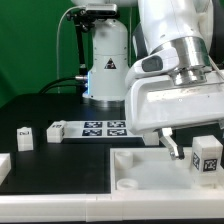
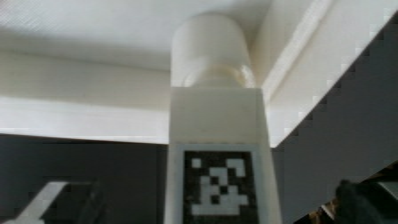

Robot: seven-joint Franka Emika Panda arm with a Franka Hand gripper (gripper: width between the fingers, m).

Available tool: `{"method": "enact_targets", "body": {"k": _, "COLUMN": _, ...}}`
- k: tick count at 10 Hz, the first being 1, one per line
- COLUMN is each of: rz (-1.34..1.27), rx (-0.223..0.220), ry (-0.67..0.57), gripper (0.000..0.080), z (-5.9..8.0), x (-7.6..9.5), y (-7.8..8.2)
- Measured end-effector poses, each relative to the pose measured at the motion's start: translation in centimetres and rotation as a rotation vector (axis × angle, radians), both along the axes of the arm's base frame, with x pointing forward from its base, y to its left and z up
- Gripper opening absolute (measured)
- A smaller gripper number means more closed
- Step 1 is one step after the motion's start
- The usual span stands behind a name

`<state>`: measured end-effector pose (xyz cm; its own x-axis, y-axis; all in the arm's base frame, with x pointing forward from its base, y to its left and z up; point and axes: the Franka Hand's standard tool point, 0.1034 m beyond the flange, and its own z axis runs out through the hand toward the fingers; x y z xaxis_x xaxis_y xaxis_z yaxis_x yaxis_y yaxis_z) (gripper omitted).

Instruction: Assemble one leg

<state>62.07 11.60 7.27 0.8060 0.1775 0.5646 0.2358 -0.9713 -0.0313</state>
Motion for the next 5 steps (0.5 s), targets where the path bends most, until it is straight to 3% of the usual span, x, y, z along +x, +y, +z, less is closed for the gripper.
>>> {"method": "enact_targets", "body": {"k": 5, "rz": 0.004, "rx": 0.0, "ry": 0.018, "gripper": 0.0648, "z": -0.16, "x": -0.1, "y": 0.1}}
